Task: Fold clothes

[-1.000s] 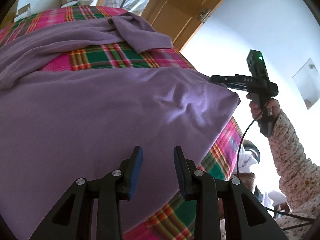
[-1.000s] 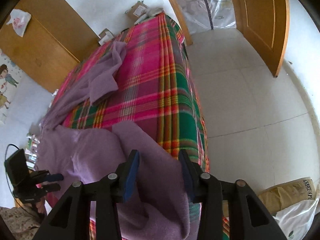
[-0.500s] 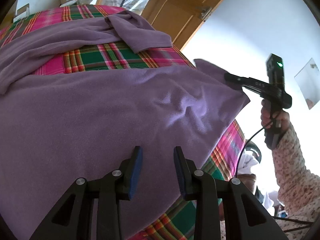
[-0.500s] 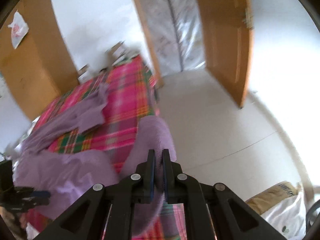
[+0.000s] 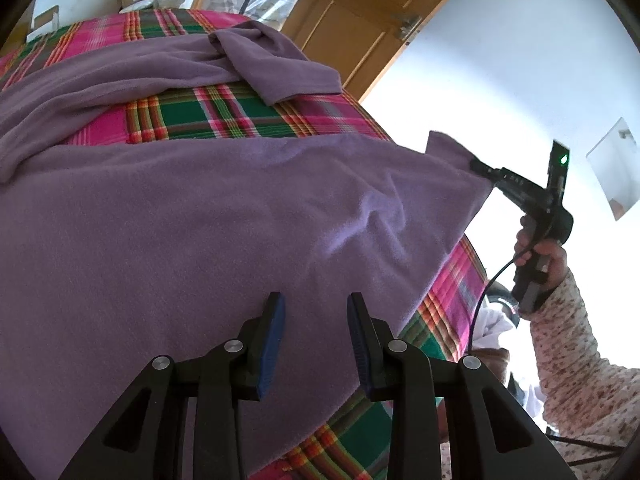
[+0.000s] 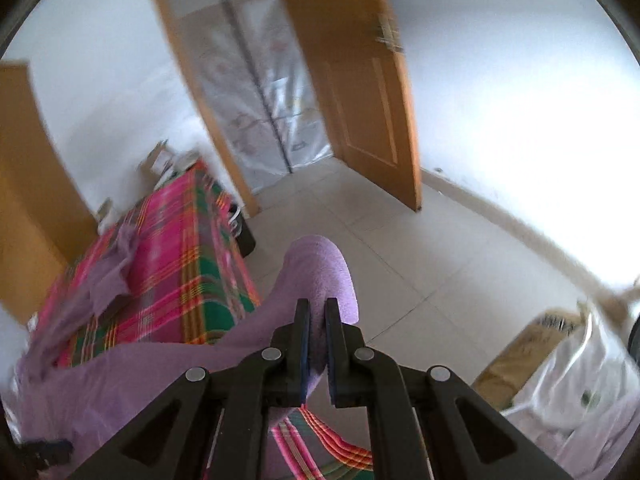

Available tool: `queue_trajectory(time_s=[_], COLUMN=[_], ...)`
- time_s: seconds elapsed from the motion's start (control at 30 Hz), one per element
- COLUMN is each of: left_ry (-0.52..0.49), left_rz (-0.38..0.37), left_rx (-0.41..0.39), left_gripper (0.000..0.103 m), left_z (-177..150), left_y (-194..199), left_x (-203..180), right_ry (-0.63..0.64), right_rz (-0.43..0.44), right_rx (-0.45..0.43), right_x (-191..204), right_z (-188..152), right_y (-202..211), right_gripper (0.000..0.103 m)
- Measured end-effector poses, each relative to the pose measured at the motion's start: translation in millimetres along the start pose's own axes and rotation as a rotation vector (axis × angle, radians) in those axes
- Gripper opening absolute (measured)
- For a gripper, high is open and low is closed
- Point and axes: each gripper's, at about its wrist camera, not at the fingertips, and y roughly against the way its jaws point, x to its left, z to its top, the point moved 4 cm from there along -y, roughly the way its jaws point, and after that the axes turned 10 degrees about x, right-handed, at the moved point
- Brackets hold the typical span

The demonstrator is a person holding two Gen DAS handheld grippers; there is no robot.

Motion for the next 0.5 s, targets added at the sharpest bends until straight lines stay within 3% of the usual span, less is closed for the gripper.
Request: queue_trajectory(time_s=[0.2,0.33,0.5], left_ry=[0.003,-0.002,0.008], left_rz=[-0.004,0.002,-0.002], left_rx=[-0.001,0.0,-0.004], left_gripper=[0.033,0.033,0.033], left_z=[-0.3,-0.3,-1.0], left_y=[-0.2,-0.6,0.0], left_x=[-0.4,-0.9,-0.1], right_ry=[-0.159,-0.134,-0.085], right_rz=[0.062,0.092,0.155], right_rx=[-0.053,-0.073,-0.164], right_x=[-29.6,-22.3,1.2], right_z=[-17.5,-4.2,23.5], right_y=[6.8,13.0,34.9], right_gripper=[0.007,0.007,0.007])
